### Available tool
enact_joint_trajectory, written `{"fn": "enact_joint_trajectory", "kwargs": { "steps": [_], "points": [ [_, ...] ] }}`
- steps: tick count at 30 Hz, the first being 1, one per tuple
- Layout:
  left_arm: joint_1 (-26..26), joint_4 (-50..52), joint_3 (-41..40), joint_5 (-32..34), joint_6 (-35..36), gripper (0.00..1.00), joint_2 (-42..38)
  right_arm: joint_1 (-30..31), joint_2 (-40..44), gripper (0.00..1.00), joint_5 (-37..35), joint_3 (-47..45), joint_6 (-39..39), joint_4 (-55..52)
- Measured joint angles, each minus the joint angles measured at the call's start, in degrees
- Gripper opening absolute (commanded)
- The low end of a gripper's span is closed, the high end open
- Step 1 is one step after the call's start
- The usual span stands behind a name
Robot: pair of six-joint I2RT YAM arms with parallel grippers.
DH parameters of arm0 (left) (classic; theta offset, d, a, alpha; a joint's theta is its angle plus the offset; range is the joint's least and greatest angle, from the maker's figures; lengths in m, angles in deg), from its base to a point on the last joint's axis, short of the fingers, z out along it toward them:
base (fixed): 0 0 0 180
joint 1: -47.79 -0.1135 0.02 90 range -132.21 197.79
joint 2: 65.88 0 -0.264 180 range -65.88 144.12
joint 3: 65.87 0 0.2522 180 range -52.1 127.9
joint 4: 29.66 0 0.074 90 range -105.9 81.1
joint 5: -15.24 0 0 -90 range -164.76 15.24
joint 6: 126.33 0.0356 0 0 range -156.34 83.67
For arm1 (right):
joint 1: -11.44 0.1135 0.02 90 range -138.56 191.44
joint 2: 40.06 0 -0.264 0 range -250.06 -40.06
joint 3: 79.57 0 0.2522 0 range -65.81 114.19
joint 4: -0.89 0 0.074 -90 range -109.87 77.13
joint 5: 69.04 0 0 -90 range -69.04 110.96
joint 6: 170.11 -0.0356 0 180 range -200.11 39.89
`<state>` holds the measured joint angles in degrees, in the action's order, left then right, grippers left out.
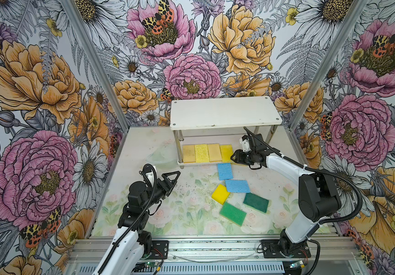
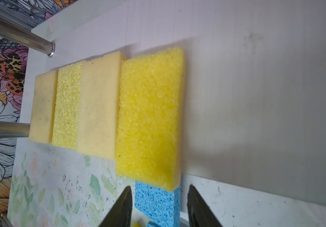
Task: Arrange cleaning sponges on a shelf
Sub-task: Place the cleaning sponge at the shelf, then move the cleaning sponge from the middle-right of the table.
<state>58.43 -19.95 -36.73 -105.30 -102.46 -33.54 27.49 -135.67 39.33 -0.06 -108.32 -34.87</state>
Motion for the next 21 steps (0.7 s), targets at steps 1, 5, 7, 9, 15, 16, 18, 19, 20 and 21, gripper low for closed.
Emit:
{"fn": "enact_joint_trajectory", "kwargs": {
  "steps": [1,5,7,9,15,16,18,19,20,21],
  "points": [
    [0.0,0.0,-0.1,0.0,0.0,0.84,0.0,-0.1,1.6,0.53,-0.4,-1.3,-0.4,0.0],
    [0.0,-0.3,-0.5,0.0,0.0,0.84,0.0,-1.4,9.0,0.53,-2.1,-7.9,-3.2,0.4],
    [0.0,-0.6,-0.8,0.0,-0.1,0.84,0.0,-2.7,12.1,0.53,-2.9,-11.3,-4.5,0.4],
    [0.0,-0.9,-1.1,0.0,-0.2,0.84,0.0,-4.2,13.3,0.53,-3.3,-13.9,-5.4,0.5],
    [0.0,-1.8,-1.2,-0.4,-0.7,0.85,0.0,-7.7,11.9,0.52,-3.9,-18.4,-4.6,2.3],
    [0.0,-1.9,-1.2,-0.4,-0.7,0.84,0.0,-7.8,11.3,0.52,-4.2,-18.5,-3.9,2.9],
    [0.0,-1.9,-1.2,-0.5,-0.9,0.85,0.0,-7.8,10.3,0.52,-4.9,-18.6,-2.1,4.9],
    [-0.1,-1.9,-1.2,-0.5,-1.0,0.84,0.0,-7.8,10.0,0.52,-5.2,-18.6,-1.1,5.7],
    [-0.1,-1.9,-1.2,-0.5,-1.1,0.84,-0.1,-7.8,9.8,0.52,-5.5,-18.6,-0.4,6.4],
    [-0.1,-1.9,-1.2,-0.7,-1.1,0.85,-0.1,-7.8,9.6,0.52,-5.8,-18.6,0.5,7.4]
  ]
}}
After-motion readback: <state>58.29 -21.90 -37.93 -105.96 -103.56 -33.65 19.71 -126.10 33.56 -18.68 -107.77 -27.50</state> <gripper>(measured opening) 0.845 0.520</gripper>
